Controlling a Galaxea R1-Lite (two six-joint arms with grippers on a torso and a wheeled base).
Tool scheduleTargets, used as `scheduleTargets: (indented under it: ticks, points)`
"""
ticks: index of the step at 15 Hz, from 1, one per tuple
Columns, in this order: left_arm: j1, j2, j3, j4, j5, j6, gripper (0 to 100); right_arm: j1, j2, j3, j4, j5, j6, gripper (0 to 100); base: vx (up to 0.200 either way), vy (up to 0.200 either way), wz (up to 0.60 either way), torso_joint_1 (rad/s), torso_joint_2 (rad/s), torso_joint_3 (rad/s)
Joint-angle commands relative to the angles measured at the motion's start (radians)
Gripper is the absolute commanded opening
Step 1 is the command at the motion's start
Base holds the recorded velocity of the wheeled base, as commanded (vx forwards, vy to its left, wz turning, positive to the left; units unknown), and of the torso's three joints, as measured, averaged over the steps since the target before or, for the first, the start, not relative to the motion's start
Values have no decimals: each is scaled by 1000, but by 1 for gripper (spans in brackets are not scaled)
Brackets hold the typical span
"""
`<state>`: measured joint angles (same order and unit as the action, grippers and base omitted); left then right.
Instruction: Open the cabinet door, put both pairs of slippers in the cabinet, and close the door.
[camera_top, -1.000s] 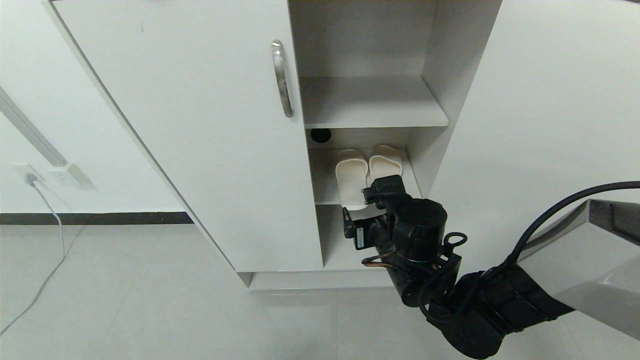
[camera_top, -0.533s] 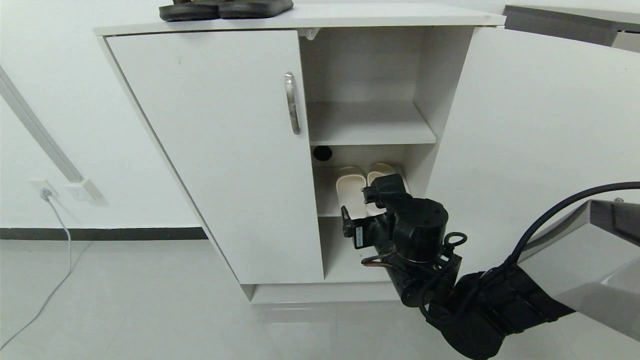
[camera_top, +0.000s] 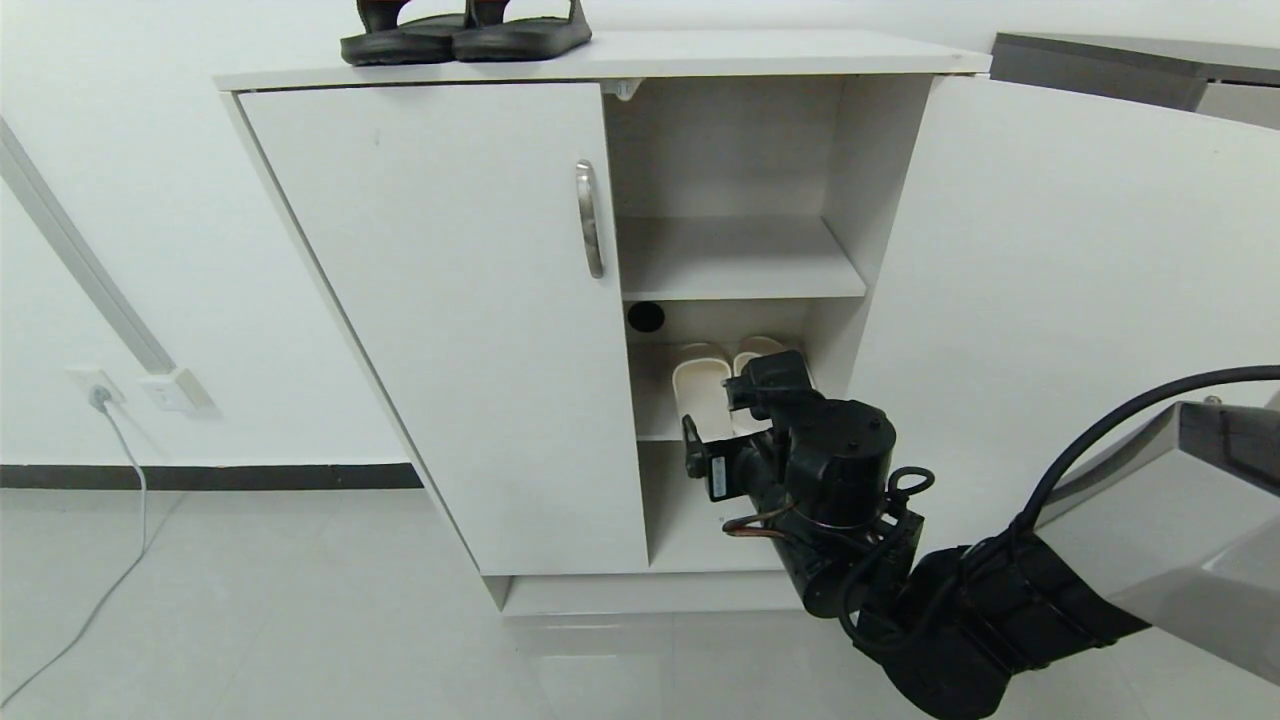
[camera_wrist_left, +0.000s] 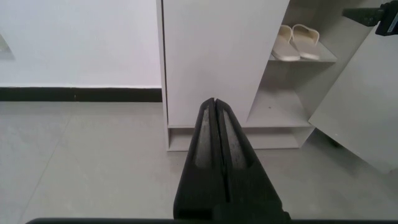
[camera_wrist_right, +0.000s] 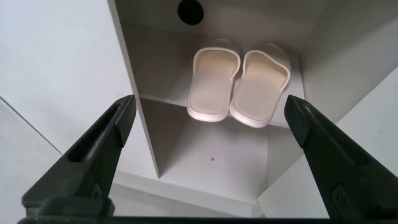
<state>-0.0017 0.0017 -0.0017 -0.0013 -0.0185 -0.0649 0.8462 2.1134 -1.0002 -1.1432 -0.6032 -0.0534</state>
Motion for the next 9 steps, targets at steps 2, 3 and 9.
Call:
scheduleTargets:
  ticks: [2, 3, 9]
  points:
    - [0, 1, 0, 1, 0, -1, 0, 1, 3, 3, -1, 0, 0, 100, 0, 0, 0, 0, 0, 0]
    - [0, 1, 0, 0, 2, -1, 0, 1, 3, 3, -1, 0, 0, 100, 0, 0, 0, 0, 0, 0]
    - [0, 1, 0, 0, 5, -1, 0, 1, 3, 3, -1, 0, 0, 100, 0, 167, 0, 7, 0, 3]
